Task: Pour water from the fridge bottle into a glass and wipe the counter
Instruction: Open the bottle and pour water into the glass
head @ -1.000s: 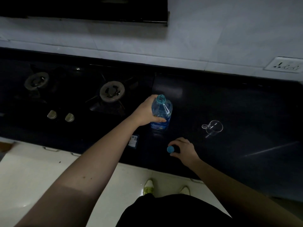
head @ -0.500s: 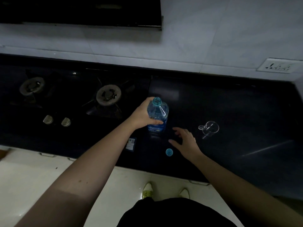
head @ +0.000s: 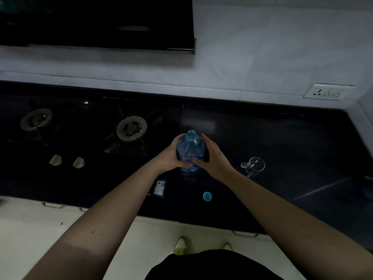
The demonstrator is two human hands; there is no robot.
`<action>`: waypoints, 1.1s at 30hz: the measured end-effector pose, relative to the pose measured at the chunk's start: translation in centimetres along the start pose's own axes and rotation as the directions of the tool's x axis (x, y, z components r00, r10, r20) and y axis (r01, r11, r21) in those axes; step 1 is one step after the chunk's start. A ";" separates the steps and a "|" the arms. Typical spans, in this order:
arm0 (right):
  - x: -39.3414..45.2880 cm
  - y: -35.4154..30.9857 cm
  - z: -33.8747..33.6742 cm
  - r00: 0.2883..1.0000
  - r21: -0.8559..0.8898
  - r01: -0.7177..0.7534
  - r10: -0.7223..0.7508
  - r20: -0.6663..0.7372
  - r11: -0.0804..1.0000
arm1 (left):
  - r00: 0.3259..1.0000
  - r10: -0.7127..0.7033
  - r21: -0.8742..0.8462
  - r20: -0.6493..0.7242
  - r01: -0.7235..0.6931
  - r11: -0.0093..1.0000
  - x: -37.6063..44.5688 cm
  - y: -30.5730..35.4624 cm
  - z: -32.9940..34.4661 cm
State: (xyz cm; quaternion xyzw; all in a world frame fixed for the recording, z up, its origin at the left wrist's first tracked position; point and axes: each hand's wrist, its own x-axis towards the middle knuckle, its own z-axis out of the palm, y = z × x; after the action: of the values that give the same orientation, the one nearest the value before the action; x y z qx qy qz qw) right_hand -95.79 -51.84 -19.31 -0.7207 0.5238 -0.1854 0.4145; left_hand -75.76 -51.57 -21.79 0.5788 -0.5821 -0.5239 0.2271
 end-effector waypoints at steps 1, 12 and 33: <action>0.2 -0.1 0.0 1.000 -0.012 -0.006 0.006 0.012 1.000 | 1.000 -0.013 0.012 0.002 0.013 1.000 -0.1 -0.2 0.1; 1.9 -0.8 0.6 0.998 -0.039 -0.065 0.064 -0.027 0.997 | 0.999 -0.048 0.009 -0.021 0.048 0.999 -0.3 -2.4 1.1; -3.0 -0.5 -1.6 0.973 0.348 -0.091 0.158 -0.168 0.933 | 1.000 0.011 -0.089 0.002 -0.011 0.996 0.2 -1.2 2.3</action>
State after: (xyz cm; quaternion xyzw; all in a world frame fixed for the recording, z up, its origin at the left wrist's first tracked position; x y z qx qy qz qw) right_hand -97.78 -49.67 -17.47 -0.5826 0.5668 -0.3147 0.4902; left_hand -77.24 -50.66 -23.73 0.5643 -0.5616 -0.5490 0.2546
